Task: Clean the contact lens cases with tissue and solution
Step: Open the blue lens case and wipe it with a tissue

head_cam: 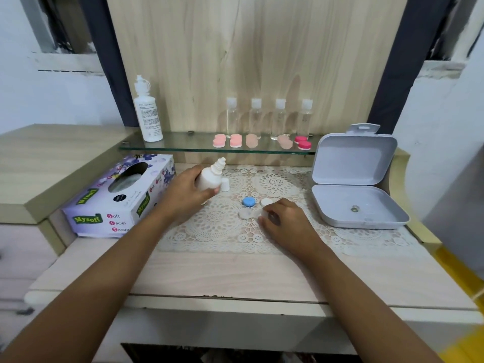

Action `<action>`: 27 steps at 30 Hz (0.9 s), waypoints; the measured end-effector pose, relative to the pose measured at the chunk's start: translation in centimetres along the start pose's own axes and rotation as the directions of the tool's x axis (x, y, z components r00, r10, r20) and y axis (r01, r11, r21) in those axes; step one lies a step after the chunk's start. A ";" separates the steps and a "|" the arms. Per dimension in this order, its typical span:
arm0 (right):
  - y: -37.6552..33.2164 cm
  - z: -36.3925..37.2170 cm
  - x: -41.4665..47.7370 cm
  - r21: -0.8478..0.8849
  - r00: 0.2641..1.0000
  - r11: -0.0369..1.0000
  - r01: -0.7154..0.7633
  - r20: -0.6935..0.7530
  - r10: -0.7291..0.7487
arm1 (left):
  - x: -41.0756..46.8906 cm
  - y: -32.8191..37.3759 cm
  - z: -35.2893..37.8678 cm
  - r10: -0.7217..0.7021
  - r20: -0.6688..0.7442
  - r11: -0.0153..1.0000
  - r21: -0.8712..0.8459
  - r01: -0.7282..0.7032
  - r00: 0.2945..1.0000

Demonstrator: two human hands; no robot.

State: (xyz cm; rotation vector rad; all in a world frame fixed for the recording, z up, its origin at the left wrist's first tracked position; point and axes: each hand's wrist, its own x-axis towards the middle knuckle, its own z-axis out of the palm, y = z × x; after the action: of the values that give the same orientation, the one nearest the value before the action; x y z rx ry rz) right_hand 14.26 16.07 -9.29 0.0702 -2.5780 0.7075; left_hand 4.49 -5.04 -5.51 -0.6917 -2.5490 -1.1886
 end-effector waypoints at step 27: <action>-0.2 -0.2 0.0 0.009 1.000 1.000 -0.021 0.022 0.021 | -0.6 0.2 -0.1 0.514 0.325 0.486 0.651 -0.583 0.793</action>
State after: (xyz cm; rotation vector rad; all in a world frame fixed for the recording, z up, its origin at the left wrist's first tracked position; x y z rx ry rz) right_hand 14.32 16.03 -9.07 0.0542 -2.5996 0.7307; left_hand 5.13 -5.18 -5.53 -1.2043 -2.2463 0.1146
